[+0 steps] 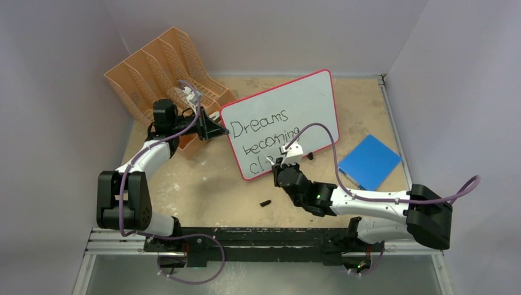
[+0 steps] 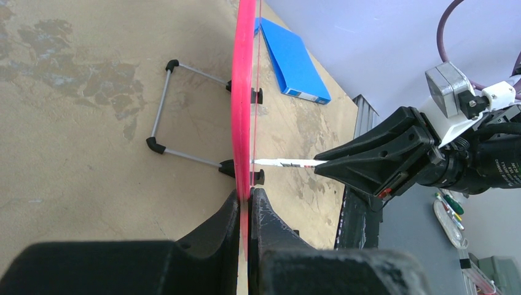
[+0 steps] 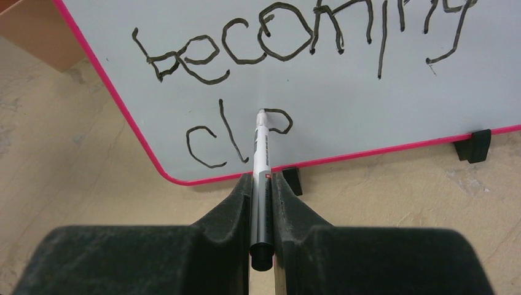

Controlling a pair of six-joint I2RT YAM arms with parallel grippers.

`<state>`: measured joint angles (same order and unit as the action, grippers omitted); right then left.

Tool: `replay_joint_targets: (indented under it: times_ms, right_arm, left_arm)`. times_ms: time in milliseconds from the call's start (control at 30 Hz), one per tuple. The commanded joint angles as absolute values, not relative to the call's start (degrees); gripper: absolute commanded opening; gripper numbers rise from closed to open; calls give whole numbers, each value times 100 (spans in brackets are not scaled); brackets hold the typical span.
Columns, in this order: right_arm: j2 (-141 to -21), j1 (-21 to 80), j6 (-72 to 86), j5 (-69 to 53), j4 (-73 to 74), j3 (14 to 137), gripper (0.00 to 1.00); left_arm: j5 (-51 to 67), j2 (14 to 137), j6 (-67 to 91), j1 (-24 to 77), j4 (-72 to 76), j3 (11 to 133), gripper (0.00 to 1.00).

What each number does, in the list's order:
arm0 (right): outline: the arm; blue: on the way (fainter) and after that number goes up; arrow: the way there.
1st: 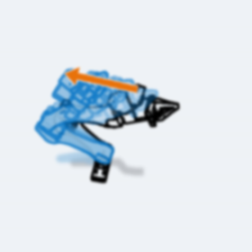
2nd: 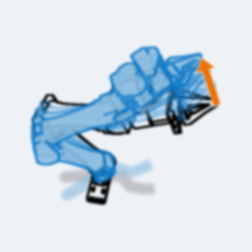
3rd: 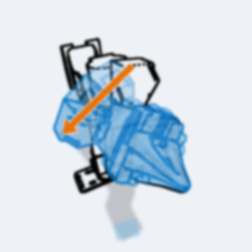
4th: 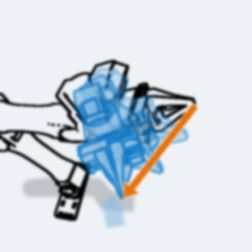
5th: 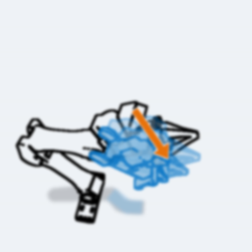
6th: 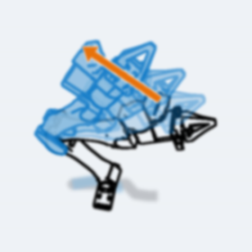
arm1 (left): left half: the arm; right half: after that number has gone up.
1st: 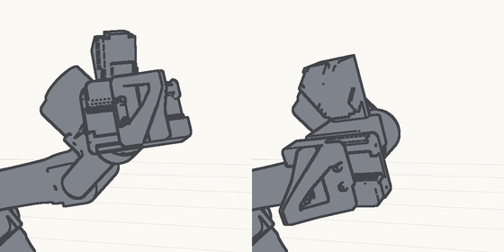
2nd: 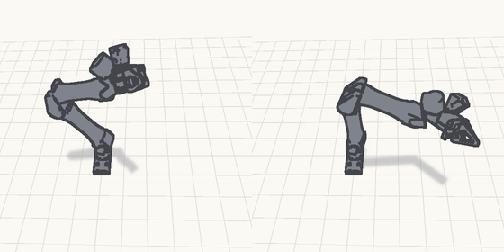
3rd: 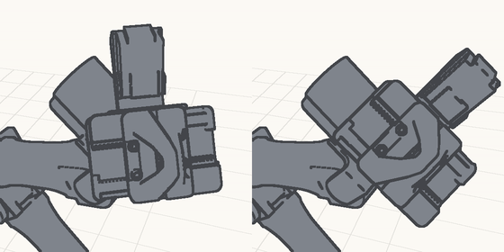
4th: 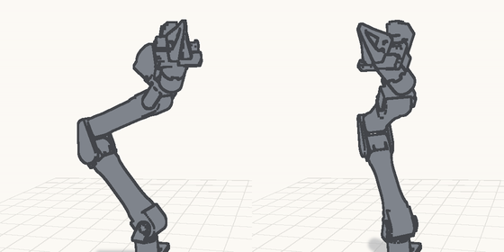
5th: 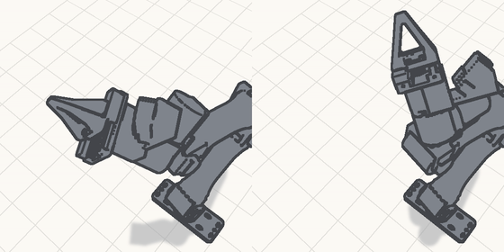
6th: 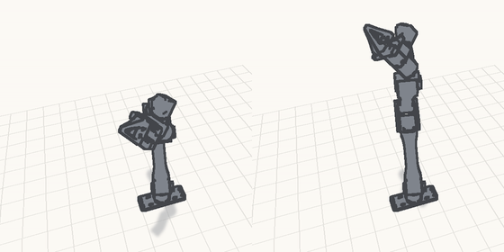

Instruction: Write a sentence on the whiteboard

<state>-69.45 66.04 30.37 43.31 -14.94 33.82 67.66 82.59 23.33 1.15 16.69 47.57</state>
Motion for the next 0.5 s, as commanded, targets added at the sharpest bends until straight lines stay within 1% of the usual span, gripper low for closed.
replay_joint_targets:
  times_ms: [0,467]
  right_arm:
    - [-7056,6583,3037,4123,-1610,3615,0]
    - [-7094,6608,3400,3962,-1213,3549,0]
  left_arm:
    - [6829,8174,2268,66,1872,4889,0]
    - [6829,8171,2268,69,1872,4891,0]
